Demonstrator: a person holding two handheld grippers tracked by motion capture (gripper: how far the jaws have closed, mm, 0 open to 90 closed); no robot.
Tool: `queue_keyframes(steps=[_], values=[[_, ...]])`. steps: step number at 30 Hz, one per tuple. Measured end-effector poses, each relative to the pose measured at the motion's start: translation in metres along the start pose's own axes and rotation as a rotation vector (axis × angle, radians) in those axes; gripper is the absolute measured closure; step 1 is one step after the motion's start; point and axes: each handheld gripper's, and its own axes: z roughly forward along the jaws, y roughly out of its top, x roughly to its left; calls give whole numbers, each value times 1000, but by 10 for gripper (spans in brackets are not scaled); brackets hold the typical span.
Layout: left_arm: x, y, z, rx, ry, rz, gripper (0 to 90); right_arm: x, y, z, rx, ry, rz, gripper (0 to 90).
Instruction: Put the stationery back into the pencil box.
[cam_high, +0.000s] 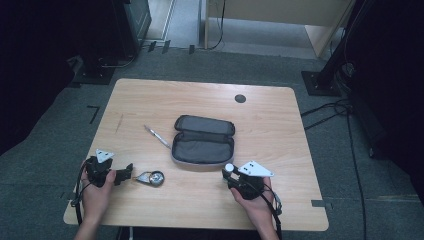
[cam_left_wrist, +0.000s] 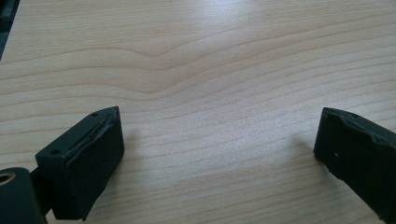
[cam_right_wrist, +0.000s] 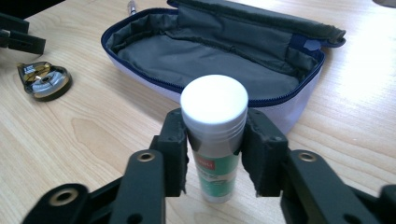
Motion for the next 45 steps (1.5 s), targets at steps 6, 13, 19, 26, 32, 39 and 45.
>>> queue_keyframes(steps=[6,13,19,26,32,39,45], values=[[0,0,0,1,-2,2,19,0,1,0,-8,-11,8,652],[0,0,0,2,-2,3,19,0,10,-5,-42,6,25,653],[0,0,0,1,-2,3,19,1,23,-7,-67,24,34,653],[0,0,0,1,-2,3,19,3,44,-7,-98,35,24,653],[0,0,0,1,-2,3,18,5,58,0,-107,33,16,653],[-1,0,0,2,-6,4,19,1,69,14,-111,12,24,653],[0,0,0,2,-5,4,19,-8,69,31,-93,-26,27,653]])
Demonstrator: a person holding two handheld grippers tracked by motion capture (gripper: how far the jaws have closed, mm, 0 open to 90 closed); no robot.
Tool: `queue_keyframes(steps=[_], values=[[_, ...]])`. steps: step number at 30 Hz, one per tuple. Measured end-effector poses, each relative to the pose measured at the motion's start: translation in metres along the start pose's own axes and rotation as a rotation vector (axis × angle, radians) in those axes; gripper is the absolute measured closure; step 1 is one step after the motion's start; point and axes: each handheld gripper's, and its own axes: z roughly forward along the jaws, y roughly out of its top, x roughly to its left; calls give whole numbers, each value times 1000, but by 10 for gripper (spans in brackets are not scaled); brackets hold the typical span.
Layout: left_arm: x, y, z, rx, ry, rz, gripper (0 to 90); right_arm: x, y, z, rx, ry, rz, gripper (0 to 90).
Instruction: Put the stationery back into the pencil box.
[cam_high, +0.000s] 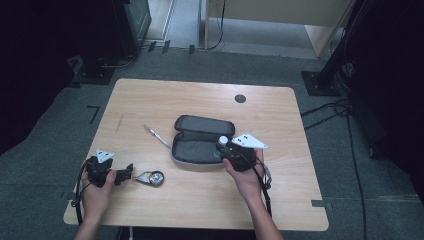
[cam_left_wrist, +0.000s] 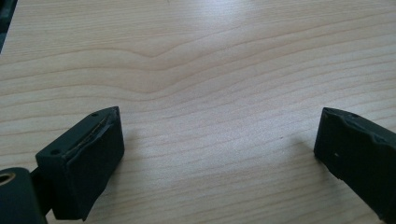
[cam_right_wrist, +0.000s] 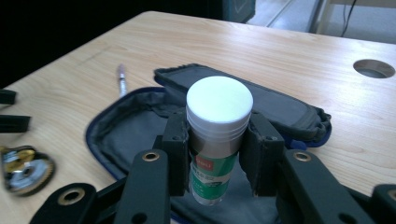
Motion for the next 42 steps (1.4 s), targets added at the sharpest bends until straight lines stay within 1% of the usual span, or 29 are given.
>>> queue_keyframes(steps=[5,7,10,15,19,21,24,25,29,32,36,39,42], values=[[0,0,0,0,0,0,19,-8,-4,12,23,-43,0,653],[0,0,0,0,0,0,19,-9,-5,16,32,-72,-14,653],[-1,0,0,-4,0,-5,19,-11,-6,22,41,-89,-27,653],[-1,0,0,-2,-2,-1,19,-14,-5,31,44,-132,-50,653],[-1,0,0,-2,-2,-1,19,-13,-7,37,66,-156,-71,653],[-1,0,0,-2,-2,-1,19,-11,-9,40,77,-158,-85,653],[-1,0,0,-2,-2,0,19,-10,-10,44,80,-162,-90,653],[-1,0,0,-2,-2,0,19,-9,-10,46,76,-174,-101,653],[-1,0,0,-2,-2,0,19,-6,-8,52,79,-194,-112,653],[-1,0,0,-2,-2,0,19,-3,-6,56,77,-187,-113,652],[-1,0,0,-3,-2,-1,19,1,-6,58,72,-157,-94,644],[-1,0,0,-3,-2,-1,19,2,-6,59,61,-132,-78,610],[-1,0,0,-2,-2,0,18,4,-6,59,57,-117,-76,608]])
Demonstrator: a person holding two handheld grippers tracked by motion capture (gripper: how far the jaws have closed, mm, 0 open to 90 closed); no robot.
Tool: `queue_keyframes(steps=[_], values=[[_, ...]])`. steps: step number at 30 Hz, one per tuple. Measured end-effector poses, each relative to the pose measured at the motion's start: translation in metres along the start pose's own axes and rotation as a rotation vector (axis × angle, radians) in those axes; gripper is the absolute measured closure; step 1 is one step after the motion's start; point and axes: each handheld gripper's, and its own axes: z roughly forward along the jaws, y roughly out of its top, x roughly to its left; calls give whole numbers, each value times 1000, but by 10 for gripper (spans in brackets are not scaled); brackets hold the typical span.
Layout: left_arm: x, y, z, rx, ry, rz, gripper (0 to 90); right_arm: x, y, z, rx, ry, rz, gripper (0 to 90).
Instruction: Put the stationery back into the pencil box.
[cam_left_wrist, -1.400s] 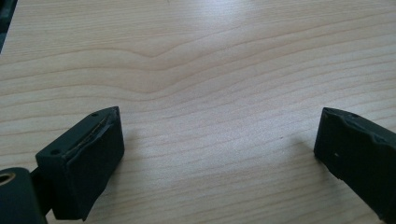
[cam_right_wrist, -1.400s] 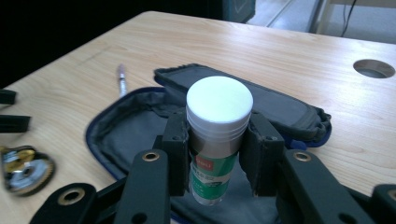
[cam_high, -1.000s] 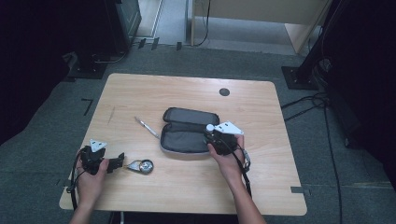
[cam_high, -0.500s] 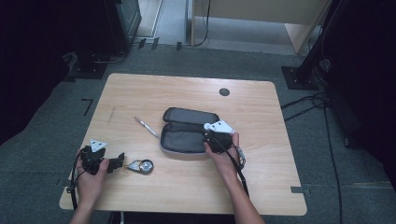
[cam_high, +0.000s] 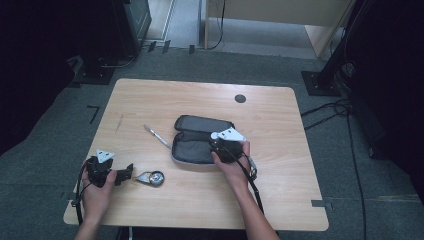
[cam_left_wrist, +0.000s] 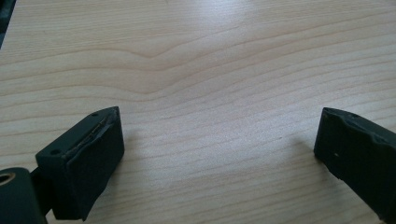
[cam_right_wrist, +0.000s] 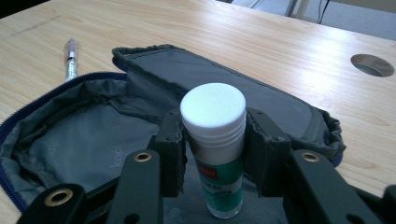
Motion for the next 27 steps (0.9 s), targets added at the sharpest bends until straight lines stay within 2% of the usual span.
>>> queue_keyframes(steps=[3,5,8,9,10,13,21,27], values=[[0,0,0,0,0,0,19,1,0,-2,-4,2,1,648],[0,0,0,0,0,0,18,1,1,-2,-6,20,11,644],[0,0,0,0,0,0,19,3,0,0,-8,22,6,567],[0,0,0,0,0,0,19,4,0,0,-9,23,5,586],[0,0,0,0,0,0,19,5,0,0,-14,16,9,644],[0,0,0,0,0,0,18,5,1,-2,-18,20,14,652],[0,0,0,0,0,0,19,-5,0,-7,-15,-34,25,652],[0,0,0,0,0,0,19,-7,-2,-9,-10,-77,5,652]])
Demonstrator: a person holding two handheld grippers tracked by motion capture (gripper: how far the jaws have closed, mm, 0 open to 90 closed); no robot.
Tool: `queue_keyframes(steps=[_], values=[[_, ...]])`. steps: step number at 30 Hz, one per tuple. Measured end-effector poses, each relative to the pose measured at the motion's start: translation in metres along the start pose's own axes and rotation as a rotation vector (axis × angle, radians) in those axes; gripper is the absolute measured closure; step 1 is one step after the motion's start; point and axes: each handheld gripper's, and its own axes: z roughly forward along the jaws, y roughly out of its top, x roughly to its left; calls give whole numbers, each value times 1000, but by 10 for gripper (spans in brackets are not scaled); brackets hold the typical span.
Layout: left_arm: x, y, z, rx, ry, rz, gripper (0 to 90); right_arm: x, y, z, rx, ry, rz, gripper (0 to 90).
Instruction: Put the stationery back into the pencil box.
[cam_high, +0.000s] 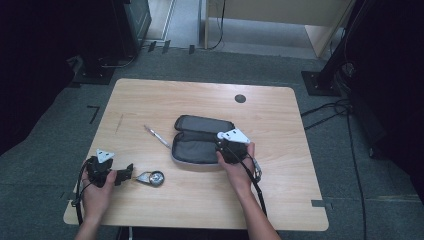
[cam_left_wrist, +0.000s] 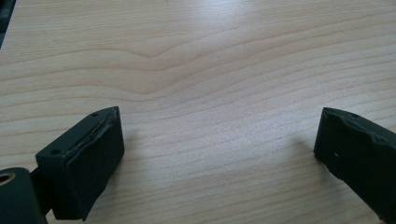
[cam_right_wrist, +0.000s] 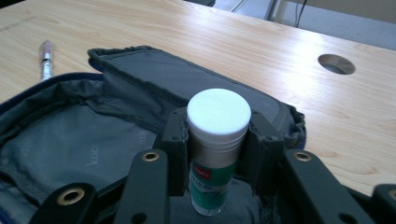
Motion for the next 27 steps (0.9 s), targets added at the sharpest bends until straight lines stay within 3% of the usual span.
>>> queue_keyframes(steps=[7,14,27], values=[[0,0,0,0,0,0,19,-8,1,1,-24,14,65,652],[0,0,0,0,0,-1,19,-6,0,3,-14,-57,6,652],[0,0,0,0,0,0,19,-1,3,-2,-71,86,61,549]])
